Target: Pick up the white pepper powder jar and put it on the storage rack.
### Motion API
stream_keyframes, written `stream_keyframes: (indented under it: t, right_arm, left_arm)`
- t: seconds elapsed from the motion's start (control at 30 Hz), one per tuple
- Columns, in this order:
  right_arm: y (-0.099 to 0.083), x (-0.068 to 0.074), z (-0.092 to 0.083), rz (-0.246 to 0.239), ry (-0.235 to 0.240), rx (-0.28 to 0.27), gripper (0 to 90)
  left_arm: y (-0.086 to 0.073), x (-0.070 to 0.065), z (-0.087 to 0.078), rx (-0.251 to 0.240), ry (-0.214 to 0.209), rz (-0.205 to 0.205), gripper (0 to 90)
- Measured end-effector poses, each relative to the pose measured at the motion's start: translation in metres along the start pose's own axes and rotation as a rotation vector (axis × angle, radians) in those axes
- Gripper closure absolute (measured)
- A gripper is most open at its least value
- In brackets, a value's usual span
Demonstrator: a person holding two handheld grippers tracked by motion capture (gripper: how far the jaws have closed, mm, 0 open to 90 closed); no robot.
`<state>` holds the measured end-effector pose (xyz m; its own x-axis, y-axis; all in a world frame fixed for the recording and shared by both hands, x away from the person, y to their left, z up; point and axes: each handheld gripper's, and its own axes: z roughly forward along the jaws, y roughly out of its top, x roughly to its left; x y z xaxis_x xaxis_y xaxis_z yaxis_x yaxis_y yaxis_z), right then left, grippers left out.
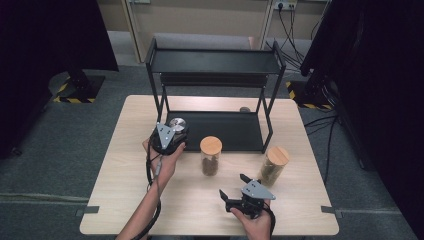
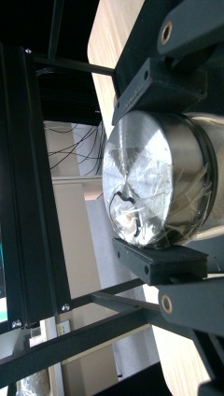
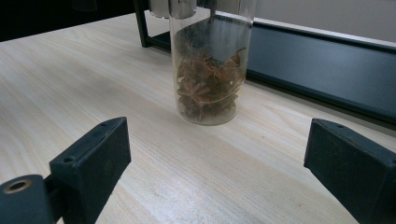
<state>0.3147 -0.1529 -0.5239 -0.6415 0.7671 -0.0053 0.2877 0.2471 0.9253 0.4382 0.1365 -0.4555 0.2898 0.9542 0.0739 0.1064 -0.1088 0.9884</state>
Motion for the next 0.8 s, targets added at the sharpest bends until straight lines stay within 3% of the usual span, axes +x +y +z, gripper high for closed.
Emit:
stream_keyframes:
  t: [0.8]
  right_arm:
    - [0.0,0.001,0.0,-0.003,0.001,0.001,7.1]
  left_arm:
    - [0.0,0.007,0.02,0.036,0.03,0.01,34.8]
